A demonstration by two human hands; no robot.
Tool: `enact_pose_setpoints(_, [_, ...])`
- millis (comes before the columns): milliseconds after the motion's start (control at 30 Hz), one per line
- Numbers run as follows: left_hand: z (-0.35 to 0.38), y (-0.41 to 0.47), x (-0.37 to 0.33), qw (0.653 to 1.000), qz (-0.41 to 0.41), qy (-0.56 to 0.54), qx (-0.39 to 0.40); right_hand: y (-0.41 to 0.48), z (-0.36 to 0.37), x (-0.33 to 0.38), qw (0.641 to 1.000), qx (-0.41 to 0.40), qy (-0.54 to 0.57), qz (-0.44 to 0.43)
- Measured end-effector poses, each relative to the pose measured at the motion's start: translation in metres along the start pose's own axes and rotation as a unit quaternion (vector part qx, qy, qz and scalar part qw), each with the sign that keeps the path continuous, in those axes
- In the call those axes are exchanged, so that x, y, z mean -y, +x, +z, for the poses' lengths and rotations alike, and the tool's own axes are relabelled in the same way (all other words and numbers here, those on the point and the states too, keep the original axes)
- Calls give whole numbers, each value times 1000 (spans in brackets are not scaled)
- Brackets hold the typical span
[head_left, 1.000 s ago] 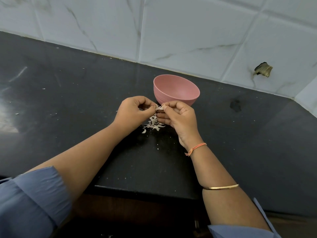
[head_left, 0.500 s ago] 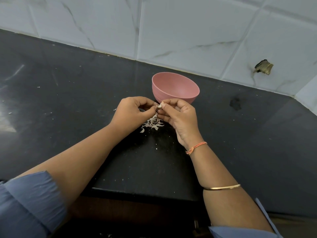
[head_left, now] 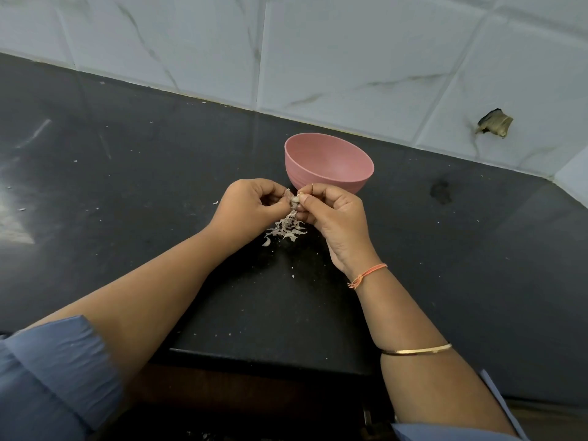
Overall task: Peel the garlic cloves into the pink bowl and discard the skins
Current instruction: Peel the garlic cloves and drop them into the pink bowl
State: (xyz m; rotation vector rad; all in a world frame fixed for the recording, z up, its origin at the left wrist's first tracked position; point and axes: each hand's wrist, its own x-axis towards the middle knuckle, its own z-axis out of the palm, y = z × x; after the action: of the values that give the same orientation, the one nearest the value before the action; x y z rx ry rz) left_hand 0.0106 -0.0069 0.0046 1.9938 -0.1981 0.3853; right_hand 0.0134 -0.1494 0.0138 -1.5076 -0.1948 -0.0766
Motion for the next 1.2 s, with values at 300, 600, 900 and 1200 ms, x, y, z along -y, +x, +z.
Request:
enact_pose_setpoints(300, [-2, 0, -6, 983, -109, -146, 34, 0, 1, 1, 1000, 13, 6, -28])
enact_pose_setpoints(600, [-3, 1, -5, 986, -95, -134, 33, 1, 0, 0, 999, 3, 10, -31])
enact_pose_setpoints(900, [-3, -2, -7, 996, -53, -67, 12, 0, 0, -2, 998, -14, -51, -46])
enact_pose_setpoints(1200, [-3, -2, -4, 999, -27, -31, 29, 1, -2, -4, 989, -14, -136, -63])
